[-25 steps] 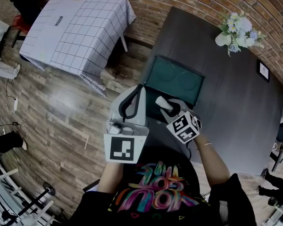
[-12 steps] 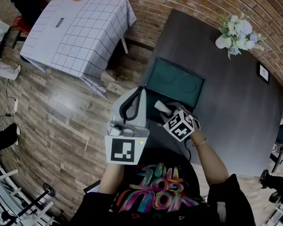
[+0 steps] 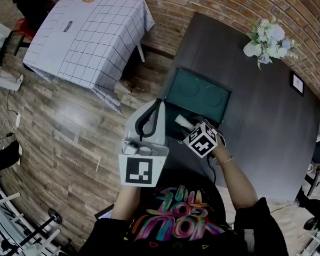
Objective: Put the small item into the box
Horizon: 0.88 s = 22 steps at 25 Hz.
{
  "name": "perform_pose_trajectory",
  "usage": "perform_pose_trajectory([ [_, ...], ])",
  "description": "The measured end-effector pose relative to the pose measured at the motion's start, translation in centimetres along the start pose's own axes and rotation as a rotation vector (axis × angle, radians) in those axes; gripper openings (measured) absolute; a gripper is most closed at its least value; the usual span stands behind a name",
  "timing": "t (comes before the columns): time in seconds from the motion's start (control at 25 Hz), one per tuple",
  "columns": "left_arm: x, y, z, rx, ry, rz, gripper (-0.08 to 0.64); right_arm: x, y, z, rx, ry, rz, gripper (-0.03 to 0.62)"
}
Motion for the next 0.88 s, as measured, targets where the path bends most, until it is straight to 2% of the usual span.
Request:
perform_pose_trajectory([
  [0.4, -0.20, -0.24, 0.24, -0.003, 0.000, -0.005, 0.002, 0.08, -0.05, 0.07, 0.007, -0.012, 0.011, 0.171],
  [0.88, -0.26, -0.67, 0.02, 0.005, 0.007, -0.021, 0.002, -0.67, -0.01, -0.17, 0.048, -0.008, -0.026, 0.187],
])
Point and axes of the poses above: the fingertips, and each gripper's own axes: x forward along the fingers, z to its left, y out of its underside, the point moved 10 cm from there along -x, backward along the fingers, and after that the axes turned 11 degrees about y, right-handed, at the moved point
